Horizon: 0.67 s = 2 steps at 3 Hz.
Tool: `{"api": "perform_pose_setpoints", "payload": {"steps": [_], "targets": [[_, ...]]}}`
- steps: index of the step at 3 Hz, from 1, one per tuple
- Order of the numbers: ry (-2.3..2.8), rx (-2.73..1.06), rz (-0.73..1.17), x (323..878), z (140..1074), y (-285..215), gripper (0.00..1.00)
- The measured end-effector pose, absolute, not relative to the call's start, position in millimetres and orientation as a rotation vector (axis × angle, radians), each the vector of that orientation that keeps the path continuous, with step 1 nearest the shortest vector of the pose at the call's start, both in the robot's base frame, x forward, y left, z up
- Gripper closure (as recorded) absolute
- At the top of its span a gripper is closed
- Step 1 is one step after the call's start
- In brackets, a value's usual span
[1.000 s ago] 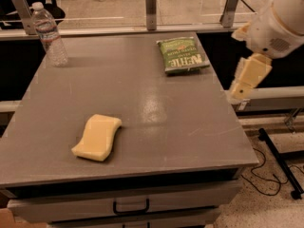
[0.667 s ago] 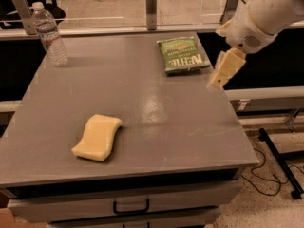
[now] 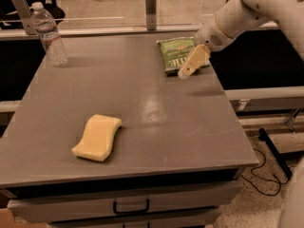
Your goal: Move green jalapeno chip bag near sponge
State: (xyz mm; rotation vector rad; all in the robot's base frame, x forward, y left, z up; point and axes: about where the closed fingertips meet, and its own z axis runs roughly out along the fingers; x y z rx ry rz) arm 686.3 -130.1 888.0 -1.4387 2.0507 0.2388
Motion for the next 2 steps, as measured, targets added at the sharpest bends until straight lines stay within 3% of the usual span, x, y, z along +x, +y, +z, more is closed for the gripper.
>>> {"api": "perform_pose_setpoints", "payload": {"steps": [1,2], "targets": [[2.119,-1.358,0.313,720.0,858.9,-117.5,0.0],[2.171,-1.287,0.353,739.5,838.7,-117.4,0.08]]}}
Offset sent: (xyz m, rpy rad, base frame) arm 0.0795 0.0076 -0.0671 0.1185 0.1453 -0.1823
